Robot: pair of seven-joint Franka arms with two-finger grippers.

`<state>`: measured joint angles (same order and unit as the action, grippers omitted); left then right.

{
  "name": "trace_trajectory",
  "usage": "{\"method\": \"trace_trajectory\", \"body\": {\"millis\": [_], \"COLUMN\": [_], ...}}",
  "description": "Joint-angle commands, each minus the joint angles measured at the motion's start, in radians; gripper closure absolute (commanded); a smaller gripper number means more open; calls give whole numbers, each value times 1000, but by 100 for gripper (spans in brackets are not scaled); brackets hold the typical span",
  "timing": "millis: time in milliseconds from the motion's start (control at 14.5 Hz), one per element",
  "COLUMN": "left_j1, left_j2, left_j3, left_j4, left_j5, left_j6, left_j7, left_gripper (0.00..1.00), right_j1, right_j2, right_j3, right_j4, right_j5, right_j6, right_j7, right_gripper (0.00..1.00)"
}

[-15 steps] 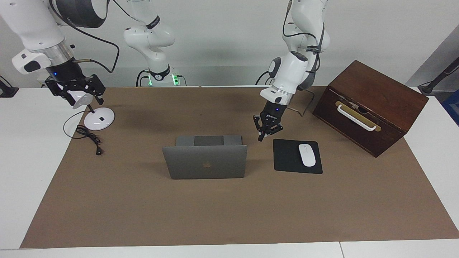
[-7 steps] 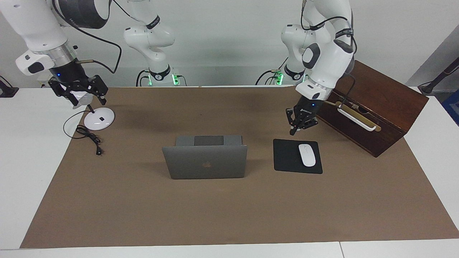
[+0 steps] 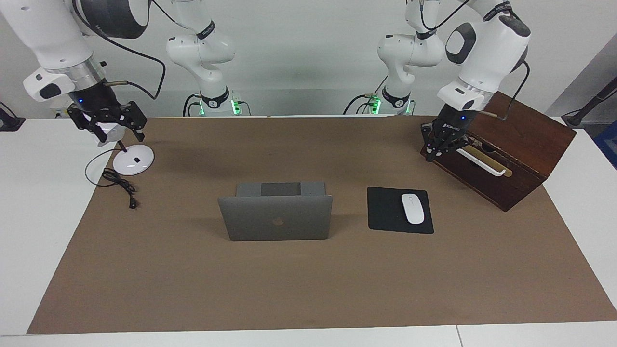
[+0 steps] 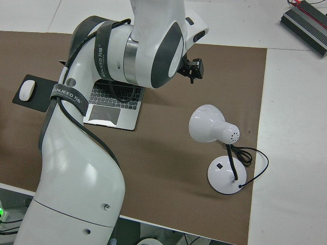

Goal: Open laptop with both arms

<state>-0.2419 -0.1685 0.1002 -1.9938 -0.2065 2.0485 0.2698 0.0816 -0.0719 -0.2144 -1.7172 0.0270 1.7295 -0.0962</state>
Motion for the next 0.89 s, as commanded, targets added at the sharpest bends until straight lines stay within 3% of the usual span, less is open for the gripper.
{"method": "trace_trajectory", "body": {"millis": [0, 413, 756, 825], "left_j1": [62, 182, 219, 225], "left_j2": [4, 17, 20, 21], "left_j3": [-7, -8, -7, -7], "left_j4": [91, 233, 239, 239], "left_j5": [51, 104, 111, 113], "left_j6": [-138, -324, -334, -332], "left_j7": [52, 65, 57, 42], "left_gripper": [100, 100, 100, 53], "right_j1": [-2, -5, -5, -8], "right_j2": [-23, -29, -40, -40], "right_j3": [9, 7, 6, 7], "right_j4": [-22, -24, -33, -33], "right_j5": [-2, -4, -10, -10], "right_j6": [-8, -37, -85, -84], "right_j7": [23, 13, 7, 7], "right_gripper": [0, 0, 0, 0]}}
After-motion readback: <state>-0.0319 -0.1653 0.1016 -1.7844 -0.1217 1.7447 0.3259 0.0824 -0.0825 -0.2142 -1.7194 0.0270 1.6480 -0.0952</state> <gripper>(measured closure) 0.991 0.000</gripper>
